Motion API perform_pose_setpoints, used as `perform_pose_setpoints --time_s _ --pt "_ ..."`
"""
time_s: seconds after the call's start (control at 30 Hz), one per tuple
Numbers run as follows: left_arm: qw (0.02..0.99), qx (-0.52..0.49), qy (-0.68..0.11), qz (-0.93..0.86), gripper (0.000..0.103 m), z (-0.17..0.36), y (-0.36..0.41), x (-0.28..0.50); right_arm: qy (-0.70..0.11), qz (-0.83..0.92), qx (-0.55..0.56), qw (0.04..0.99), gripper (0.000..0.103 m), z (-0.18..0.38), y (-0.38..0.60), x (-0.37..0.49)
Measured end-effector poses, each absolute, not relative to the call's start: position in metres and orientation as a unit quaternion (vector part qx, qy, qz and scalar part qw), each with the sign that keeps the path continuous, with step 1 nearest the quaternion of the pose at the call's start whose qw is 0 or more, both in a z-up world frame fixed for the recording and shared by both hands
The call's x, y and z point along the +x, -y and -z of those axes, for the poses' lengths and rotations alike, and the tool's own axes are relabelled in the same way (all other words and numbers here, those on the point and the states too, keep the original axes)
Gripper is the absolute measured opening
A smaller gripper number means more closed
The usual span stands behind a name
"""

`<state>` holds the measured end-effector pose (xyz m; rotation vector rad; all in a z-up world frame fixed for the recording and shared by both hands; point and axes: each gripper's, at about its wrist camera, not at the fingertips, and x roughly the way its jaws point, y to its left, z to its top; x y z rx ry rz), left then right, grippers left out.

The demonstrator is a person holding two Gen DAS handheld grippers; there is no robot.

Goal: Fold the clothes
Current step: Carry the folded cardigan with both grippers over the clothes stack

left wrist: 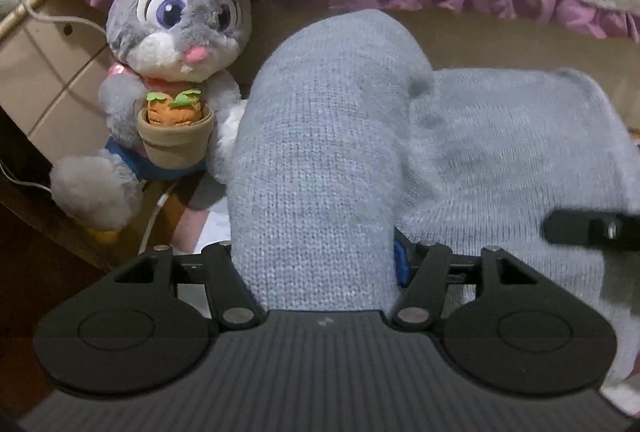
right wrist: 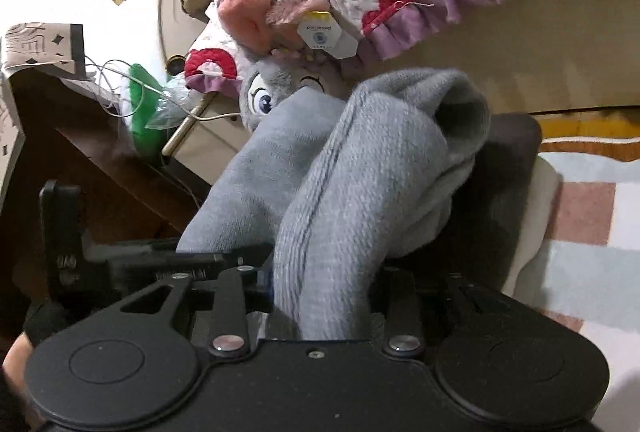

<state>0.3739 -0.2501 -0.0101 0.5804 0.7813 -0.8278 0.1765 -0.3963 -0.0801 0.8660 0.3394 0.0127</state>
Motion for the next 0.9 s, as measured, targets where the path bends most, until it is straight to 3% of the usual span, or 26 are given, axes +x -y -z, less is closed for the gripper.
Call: perform_pose_setpoints --time_s 0.03,0.2,0.23,0.27,0.33,0.4,0.47,0.6,0.9 --pt "0.801 0.272 -0.366 0.387 0.059 0.010 0.250 0.375 -0.165 -0.010 0.417 0.894 0.052 0.082 0.395 0.174" --pt "0.806 0.261 -0.352 0.396 0.061 0.016 0.247 0.374 -0.177 -0.029 0.424 0.888 0.062 0.105 0.381 0.160" --pt "0.805 0.258 -0.352 0.402 0.061 0.015 0.246 0.376 -0.185 -0.030 0.421 0.888 0.061 0.110 0.378 0.162" --pt "0.802 0.255 -0.352 0.409 0.061 0.013 0.246 0.378 -0.188 -0.032 0.418 0.888 0.048 0.110 0.377 0.164" --pt "0.795 0.240 -0.369 0.418 0.060 0.004 0.244 0.386 -0.167 -0.070 0.481 0.858 0.040 0.105 0.385 0.162" --pt "0.790 0.212 -0.397 0.417 0.066 -0.004 0.240 0.400 -0.139 -0.109 0.576 0.798 0.039 0.106 0.398 0.156" --pt "0.794 0.183 -0.415 0.404 0.073 -0.003 0.234 0.413 -0.150 -0.099 0.597 0.782 0.039 0.107 0.403 0.158" --pt "0.811 0.186 -0.418 0.366 0.085 0.011 0.231 0.413 -0.228 -0.018 0.512 0.828 0.039 0.116 0.384 0.167" --pt "0.870 0.111 -0.321 0.357 0.084 -0.022 0.176 0.409 -0.189 -0.002 0.504 0.843 0.042 0.127 0.367 0.157"
